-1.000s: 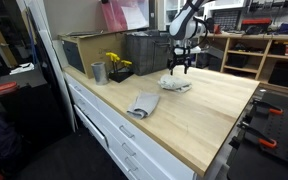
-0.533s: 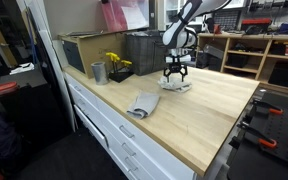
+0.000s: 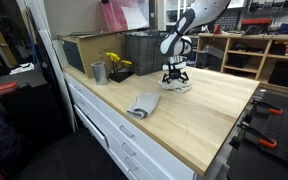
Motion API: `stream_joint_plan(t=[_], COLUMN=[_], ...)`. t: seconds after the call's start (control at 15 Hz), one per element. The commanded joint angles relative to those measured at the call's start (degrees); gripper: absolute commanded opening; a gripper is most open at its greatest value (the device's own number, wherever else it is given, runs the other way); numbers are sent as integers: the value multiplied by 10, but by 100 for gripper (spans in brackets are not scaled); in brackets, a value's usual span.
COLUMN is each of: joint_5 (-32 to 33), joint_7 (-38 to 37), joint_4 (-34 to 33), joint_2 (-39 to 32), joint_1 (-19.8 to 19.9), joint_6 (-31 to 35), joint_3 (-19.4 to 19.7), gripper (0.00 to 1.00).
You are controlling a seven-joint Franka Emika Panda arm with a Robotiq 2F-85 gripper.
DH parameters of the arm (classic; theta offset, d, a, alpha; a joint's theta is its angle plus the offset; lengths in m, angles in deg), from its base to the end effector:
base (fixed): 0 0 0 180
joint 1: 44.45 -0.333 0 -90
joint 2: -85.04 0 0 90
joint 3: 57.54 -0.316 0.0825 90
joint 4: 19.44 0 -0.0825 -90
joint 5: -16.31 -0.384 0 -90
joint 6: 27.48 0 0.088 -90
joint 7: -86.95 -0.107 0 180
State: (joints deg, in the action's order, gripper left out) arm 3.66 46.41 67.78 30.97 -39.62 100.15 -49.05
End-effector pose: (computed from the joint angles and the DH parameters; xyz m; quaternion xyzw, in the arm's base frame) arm 0.6571 -0.1374 0.0838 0.8603 -0.4972 -0.1120 0.0105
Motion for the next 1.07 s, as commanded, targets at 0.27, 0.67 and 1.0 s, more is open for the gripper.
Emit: stream_joint_plan(t=[0.27, 0.67, 1.0], joint_5=[24, 99, 118], joint_7=[35, 66, 79], joint_4=[11, -18, -80], joint_2=[0, -12, -30], joint_1=[-16, -63, -86], joint_6=[12, 22, 12], joint_3=[3, 7, -4], gripper=[100, 100, 100])
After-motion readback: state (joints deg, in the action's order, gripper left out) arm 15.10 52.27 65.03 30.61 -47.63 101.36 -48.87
